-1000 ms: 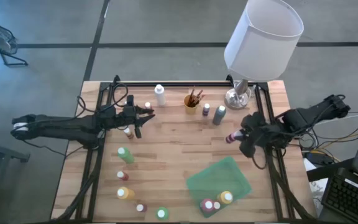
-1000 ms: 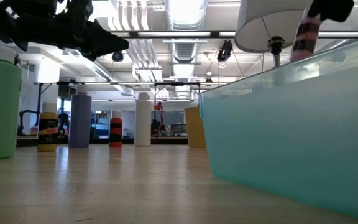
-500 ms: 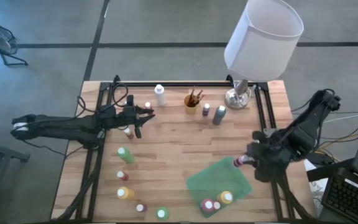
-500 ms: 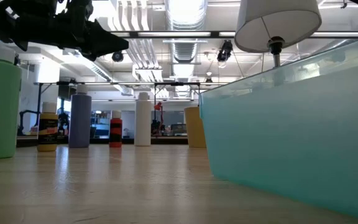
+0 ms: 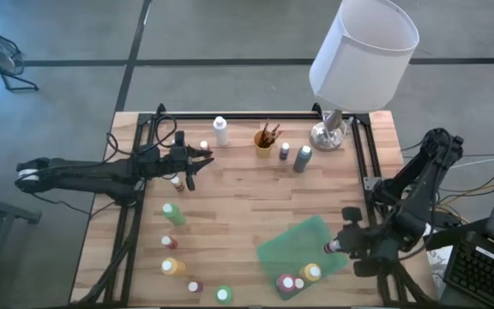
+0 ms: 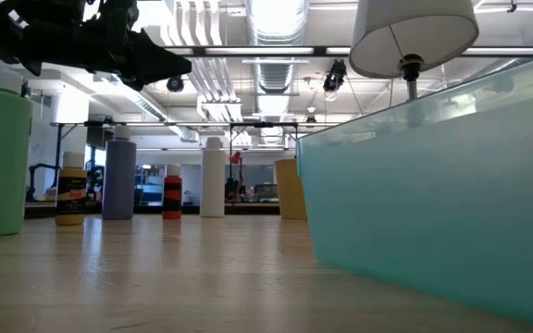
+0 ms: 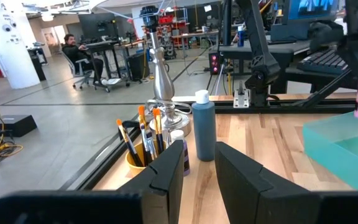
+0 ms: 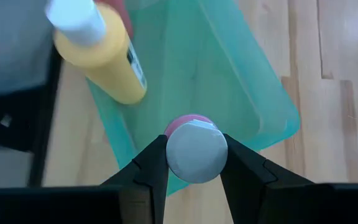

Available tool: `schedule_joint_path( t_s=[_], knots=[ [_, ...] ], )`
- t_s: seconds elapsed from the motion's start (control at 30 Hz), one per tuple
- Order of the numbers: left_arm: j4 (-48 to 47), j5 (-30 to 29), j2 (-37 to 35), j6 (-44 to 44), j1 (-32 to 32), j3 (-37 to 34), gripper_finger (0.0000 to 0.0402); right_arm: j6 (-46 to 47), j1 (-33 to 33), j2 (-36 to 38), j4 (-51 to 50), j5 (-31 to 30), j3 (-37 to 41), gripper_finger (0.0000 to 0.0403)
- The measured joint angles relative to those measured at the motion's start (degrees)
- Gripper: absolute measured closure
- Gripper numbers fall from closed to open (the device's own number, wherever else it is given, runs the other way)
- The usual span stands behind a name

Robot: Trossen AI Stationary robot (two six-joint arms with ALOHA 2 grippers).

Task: Pick & Place Paint Supplies
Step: Put the pink paint bottle into the green bin

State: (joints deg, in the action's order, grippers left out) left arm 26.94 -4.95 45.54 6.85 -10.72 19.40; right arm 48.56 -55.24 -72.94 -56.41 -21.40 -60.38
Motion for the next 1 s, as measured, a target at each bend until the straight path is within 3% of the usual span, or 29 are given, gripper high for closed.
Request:
schedule_joint_path(
  t_s=[0.33, 1.0],
  knots=[
    [0.00, 0.00, -0.01, 0.00, -0.05, 0.00, 0.0305, 1.51, 0.13, -7.52, 4.41, 0.38, -0.33, 0.0292],
    [-0.02, -0.02, -0.02, 0.00, -0.03, 0.01, 0.0305, 0.96, 0.18, -13.13, 13.25, 3.54, -1.14, 0.0292]
  ],
)
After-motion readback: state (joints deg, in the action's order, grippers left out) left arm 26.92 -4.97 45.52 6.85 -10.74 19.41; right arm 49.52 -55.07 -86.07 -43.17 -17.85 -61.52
